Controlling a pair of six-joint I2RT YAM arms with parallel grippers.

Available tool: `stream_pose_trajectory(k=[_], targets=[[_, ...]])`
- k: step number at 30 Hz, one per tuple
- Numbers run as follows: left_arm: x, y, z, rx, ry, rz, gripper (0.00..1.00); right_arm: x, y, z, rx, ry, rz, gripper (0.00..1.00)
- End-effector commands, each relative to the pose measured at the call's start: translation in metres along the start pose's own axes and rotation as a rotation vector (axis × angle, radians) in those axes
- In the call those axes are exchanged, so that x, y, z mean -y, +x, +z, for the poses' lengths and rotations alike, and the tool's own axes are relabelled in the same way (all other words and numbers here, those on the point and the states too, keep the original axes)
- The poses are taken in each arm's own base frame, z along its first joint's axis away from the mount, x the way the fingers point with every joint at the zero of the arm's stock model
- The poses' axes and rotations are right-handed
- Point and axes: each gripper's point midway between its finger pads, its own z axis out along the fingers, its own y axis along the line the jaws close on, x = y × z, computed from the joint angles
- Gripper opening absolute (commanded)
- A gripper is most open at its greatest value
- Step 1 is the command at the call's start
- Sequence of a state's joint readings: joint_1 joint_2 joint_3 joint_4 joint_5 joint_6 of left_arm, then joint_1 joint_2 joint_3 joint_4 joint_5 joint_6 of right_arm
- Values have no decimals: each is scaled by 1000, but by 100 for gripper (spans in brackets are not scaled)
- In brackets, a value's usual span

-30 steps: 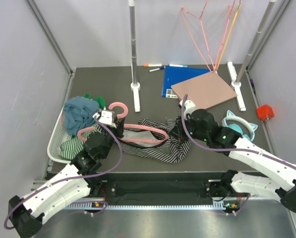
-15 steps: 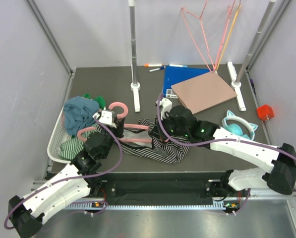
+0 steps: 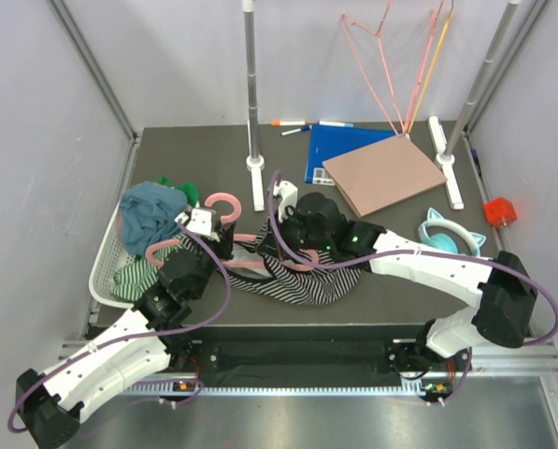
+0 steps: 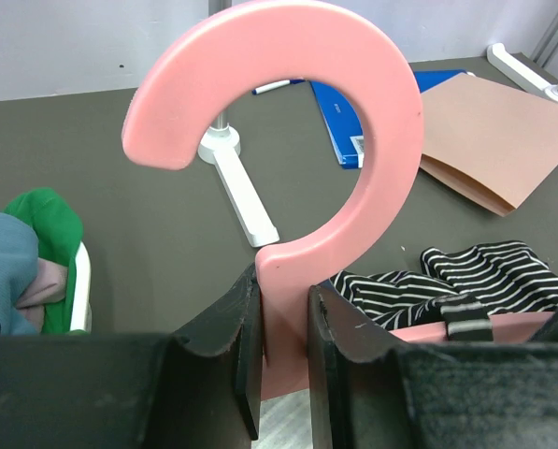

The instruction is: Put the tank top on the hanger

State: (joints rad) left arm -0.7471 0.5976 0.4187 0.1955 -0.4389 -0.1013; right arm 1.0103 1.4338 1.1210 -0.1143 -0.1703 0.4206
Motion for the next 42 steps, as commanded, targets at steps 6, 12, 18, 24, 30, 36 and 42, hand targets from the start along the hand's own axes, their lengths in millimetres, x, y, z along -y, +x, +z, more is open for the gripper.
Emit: stream_pose_trajectory(k=[6,12,18,24,30,36,42], targets=[[1,-19,2,78,0,-34,0,-57,-1,6,5,-166,-70,0],[1,-19,1,85,4,-34,0,-53,8,5,-28,-149,-66,16],[5,-23,-1,98,28,-40,0,-62,5,-33,4,-181,-114,66],[10,-27,-4,113,65,-44,0,-41,4,-79,33,-67,-182,75],[28,-31,-9,132,176,-33,0,18,-1,-95,74,235,-237,80],[51,-35,-19,161,323,-12,0,30,18,-74,12,231,-342,78],[57,-38,-24,186,368,-9,0,30,34,-68,-33,195,-364,65]])
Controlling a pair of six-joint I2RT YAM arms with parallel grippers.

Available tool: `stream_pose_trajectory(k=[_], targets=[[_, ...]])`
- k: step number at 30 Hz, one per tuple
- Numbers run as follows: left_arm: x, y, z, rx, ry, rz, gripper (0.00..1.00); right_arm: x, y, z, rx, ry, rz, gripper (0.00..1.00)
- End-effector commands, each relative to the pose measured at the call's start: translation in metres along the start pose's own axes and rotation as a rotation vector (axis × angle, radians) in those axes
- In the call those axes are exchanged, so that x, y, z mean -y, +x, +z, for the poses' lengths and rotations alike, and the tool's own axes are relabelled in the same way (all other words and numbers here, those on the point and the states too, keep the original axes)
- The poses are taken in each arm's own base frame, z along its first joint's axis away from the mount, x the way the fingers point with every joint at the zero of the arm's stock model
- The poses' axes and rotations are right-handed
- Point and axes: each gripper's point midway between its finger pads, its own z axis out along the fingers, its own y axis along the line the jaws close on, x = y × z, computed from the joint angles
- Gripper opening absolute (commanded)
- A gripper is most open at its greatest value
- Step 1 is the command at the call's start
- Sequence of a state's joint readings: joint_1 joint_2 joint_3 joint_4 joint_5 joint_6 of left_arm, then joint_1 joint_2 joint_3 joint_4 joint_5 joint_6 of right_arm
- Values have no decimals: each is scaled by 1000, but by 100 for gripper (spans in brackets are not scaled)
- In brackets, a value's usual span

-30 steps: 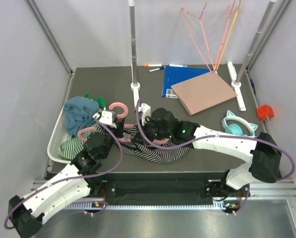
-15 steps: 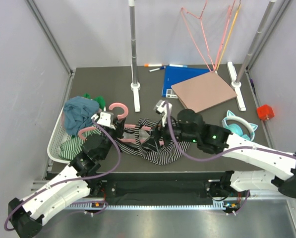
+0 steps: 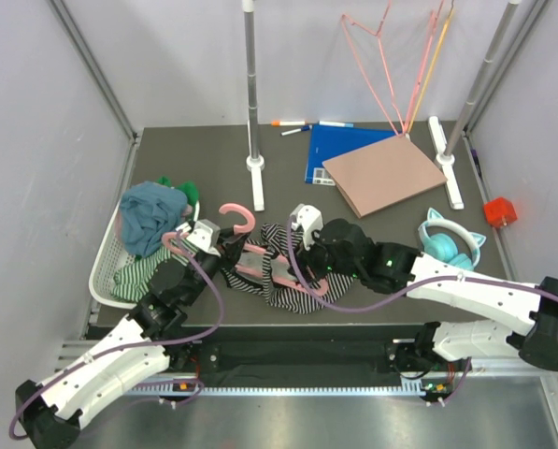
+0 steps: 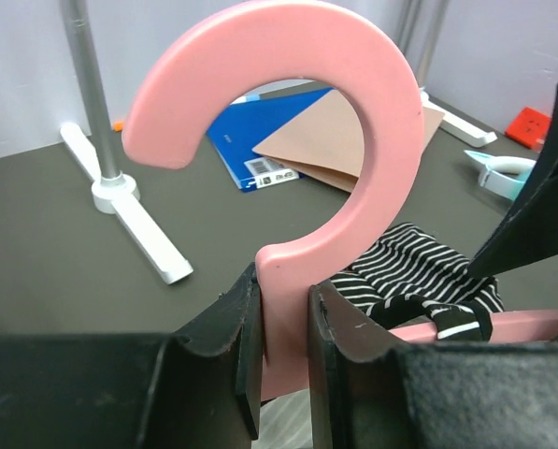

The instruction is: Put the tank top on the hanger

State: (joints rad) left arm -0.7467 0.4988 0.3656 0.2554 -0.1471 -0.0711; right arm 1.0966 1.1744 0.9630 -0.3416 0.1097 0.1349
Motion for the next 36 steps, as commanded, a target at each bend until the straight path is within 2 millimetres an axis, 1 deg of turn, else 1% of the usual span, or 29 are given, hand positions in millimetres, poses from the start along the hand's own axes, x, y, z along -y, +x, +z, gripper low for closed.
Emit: stream_pose_trajectory(k=[1,4,5,6,7,8,10,11,12,13,14,15,16,18,22,25,27,30,36], targets=[[13,-26,0,107,74,6,0,-6,-9,0,44,-36,-41,61],[17,-26,-1,114,98,5,0,-13,-8,0,52,-79,-41,36],[17,-26,-1,117,98,5,0,-14,-6,1,51,-83,-36,16],[16,-26,-1,117,92,3,0,-15,-6,1,52,-87,-27,8],[16,-27,-1,123,89,1,0,-14,-4,3,48,-83,-24,1],[15,-26,-1,123,85,0,14,-14,-4,3,51,-79,-19,0],[13,-27,-2,127,74,-2,27,-13,-2,4,55,-71,-5,0],[12,-27,-1,124,71,-2,45,-12,-2,4,60,-64,3,0],[12,-27,-1,124,68,-2,60,-9,-5,2,73,-47,20,0],[11,-26,-1,123,62,-4,71,-7,-5,2,85,-36,31,0],[10,-26,-1,122,57,-4,89,-5,-6,1,97,-28,41,0],[10,-25,-1,120,57,-7,96,-3,-9,-3,120,-10,60,0],[10,-25,0,120,54,-7,98,0,-8,-3,125,4,71,0],[9,-26,0,121,51,-9,99,7,-10,-9,144,43,104,0],[6,-26,0,122,32,-15,99,19,-8,-17,148,106,139,0],[-1,-25,0,120,-8,-23,99,26,-7,-22,155,144,161,0],[-12,-25,-1,122,-70,-32,99,32,-7,-25,164,174,176,0],[-22,-26,-3,132,-126,-43,99,43,-4,-27,159,226,199,0],[-24,-26,-4,136,-140,-45,99,57,-6,-39,171,294,233,0]])
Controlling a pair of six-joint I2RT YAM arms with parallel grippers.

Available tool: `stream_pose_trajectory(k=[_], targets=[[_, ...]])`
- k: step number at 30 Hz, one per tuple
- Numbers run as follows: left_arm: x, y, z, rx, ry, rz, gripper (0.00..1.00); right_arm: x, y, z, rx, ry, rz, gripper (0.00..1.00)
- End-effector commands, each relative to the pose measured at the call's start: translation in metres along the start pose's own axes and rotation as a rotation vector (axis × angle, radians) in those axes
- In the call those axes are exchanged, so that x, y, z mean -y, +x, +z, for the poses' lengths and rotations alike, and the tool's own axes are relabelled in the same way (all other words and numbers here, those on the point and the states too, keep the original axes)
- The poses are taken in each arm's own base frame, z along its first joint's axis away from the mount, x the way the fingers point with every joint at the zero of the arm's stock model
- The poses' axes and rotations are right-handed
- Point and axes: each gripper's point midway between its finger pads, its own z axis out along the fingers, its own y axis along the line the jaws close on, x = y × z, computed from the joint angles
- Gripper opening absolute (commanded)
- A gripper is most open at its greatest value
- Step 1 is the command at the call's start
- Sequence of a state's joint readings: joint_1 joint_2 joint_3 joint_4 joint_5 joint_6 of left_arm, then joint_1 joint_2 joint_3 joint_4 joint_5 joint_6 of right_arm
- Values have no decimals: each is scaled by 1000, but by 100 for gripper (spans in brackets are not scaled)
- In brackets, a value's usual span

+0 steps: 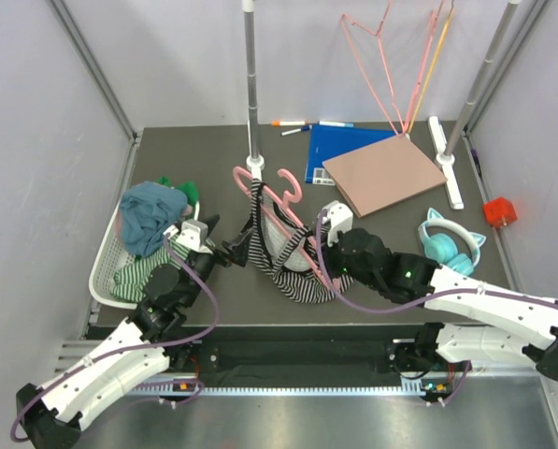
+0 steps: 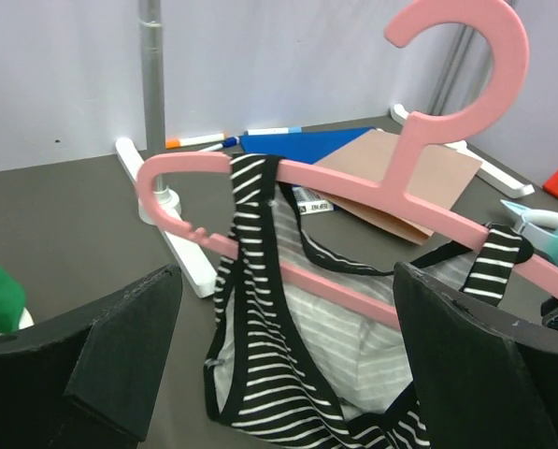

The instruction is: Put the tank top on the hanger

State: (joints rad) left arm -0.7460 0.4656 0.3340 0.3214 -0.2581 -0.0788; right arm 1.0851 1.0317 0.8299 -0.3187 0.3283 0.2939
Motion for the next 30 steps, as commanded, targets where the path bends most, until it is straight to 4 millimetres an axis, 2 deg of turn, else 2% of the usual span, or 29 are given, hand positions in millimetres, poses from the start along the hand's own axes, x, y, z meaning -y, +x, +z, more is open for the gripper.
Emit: stream_pose_trajectory(k=[1,4,7,8,12,15,19,24,29,30], targets=[[-7,-14,1,57,-44,-26,99,19,-26,-16,88,84,69,0],[-12,-13,1,50,-76,-30,99,30,-32,-27,99,126,84,0],[-40,-11,-4,48,-244,-63,99,43,-41,-40,121,177,109,0],[-59,-11,-9,56,-359,-79,99,48,-46,-44,133,199,118,0],[-80,-16,-24,87,-482,-106,99,63,-66,-60,177,251,147,0],[-82,-18,-28,107,-489,-116,99,70,-86,-66,211,272,157,0],[-86,-18,-29,104,-513,-119,99,75,-124,-72,269,288,159,0],[-86,-19,-30,103,-514,-118,99,71,-160,-67,304,284,143,0],[-87,-20,-31,106,-520,-124,99,68,-184,-55,311,284,125,0],[-87,-19,-31,105,-522,-123,99,67,-194,-59,325,281,126,0]])
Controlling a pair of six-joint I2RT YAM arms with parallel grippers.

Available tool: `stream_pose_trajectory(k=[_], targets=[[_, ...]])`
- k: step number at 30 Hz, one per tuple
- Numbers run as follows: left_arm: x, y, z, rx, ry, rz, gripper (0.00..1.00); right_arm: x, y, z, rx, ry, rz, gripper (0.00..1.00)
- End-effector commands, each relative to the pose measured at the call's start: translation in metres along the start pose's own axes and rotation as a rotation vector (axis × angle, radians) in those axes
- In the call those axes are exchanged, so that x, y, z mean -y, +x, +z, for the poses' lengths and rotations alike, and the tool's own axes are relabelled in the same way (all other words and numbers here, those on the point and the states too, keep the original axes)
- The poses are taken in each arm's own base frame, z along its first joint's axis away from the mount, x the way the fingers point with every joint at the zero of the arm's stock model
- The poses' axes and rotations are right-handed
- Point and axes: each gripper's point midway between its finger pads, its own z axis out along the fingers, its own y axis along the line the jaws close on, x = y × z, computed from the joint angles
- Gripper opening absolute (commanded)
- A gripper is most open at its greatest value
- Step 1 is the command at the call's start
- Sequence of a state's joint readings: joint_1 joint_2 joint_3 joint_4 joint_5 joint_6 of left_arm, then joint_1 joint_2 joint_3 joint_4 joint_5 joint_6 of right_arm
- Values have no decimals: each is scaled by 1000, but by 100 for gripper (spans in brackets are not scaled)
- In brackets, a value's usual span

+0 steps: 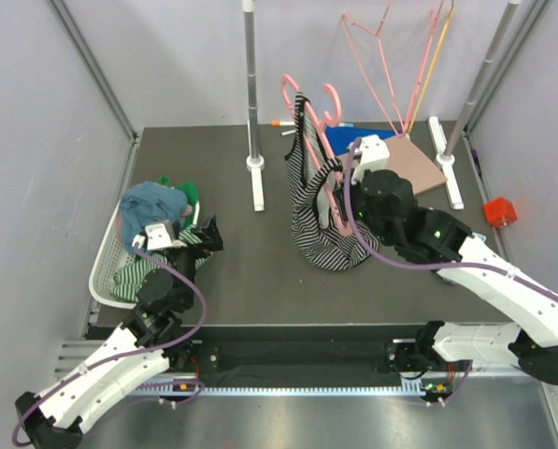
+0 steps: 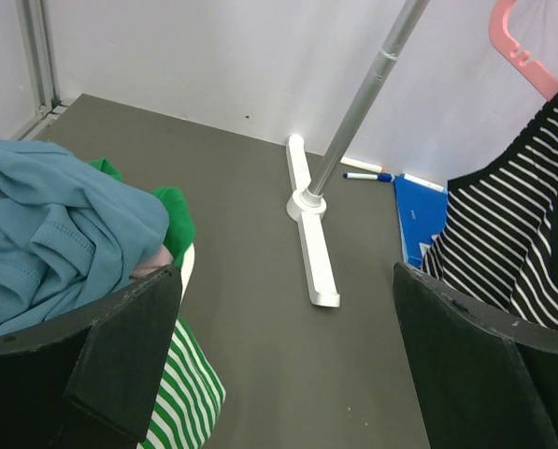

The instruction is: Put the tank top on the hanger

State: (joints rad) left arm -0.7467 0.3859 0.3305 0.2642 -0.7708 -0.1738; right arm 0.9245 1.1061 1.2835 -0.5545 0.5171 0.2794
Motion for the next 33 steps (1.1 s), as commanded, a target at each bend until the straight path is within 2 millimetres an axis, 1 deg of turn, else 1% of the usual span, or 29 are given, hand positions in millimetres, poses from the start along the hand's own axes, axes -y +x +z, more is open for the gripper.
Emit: stream_pose_trajectory(k=[1,2,4,5,6,8,9,10,11,12,13,14,15,16,17,18,19,20,21,22,23,24,25,27,28,29,30,31,33], targets=[[-2,-7,0,19,-17,-26,99,-4,-64,-2,134,-12,40,0],[-3,-7,0,19,-19,-27,99,-4,-65,5,125,-8,34,0],[-3,-7,0,20,-20,-28,99,-3,-80,6,144,-17,45,0],[-3,-8,-1,22,-21,-32,99,-1,-81,13,135,-18,40,0],[-4,-8,-1,22,-21,-32,99,0,-92,12,149,-20,43,0],[-4,-10,-2,28,-23,-39,99,2,-96,23,139,-24,29,0],[-4,-9,-2,26,-22,-38,99,3,-106,23,155,-32,30,0],[-5,-10,-2,29,-23,-41,99,-1,-109,25,154,-62,17,0],[-5,-9,-2,29,-23,-41,99,0,-108,34,137,-59,5,0],[-6,-10,-2,32,-26,-43,99,0,-120,33,156,-66,6,0],[-6,-11,-2,34,-29,-43,99,-2,-123,35,153,-83,-10,0],[-7,-11,-3,35,-31,-44,99,-1,-118,45,121,-79,-28,0],[-7,-11,-3,34,-32,-43,99,-1,-132,43,144,-84,-26,0],[-7,-11,-3,35,-32,-44,99,-1,-132,51,131,-88,-39,0],[-7,-11,-3,35,-32,-43,99,0,-144,47,147,-98,-36,0],[-7,-12,-3,37,-33,-45,99,1,-148,49,148,-106,-36,0],[-7,-12,-3,38,-33,-46,99,0,-146,58,130,-129,-36,0],[-8,-12,-3,38,-34,-46,99,1,-156,57,141,-144,-32,0],[-8,-12,-3,38,-34,-46,99,1,-158,59,138,-156,-33,0],[-8,-12,-3,38,-36,-46,99,1,-156,69,120,-171,-37,0],[-8,-12,-3,38,-37,-46,99,2,-163,67,125,-184,-38,0],[-8,-11,-3,37,-37,-44,99,2,-163,70,119,-197,-37,0],[-9,-12,-3,39,-39,-46,99,1,-160,79,97,-226,-35,0],[-9,-11,-3,38,-40,-44,99,4,-166,81,101,-249,-29,0],[-9,-11,-3,38,-42,-44,99,8,-165,88,91,-266,-19,0],[-9,-11,-3,39,-42,-45,99,10,-173,87,106,-274,-12,0],[-10,-10,-3,38,-43,-44,99,12,-175,90,107,-281,-5,0],[-10,-11,-3,40,-43,-46,99,16,-174,99,96,-295,8,0],[-10,-10,-3,38,-45,-42,99,19,-186,98,125,-310,20,0]])
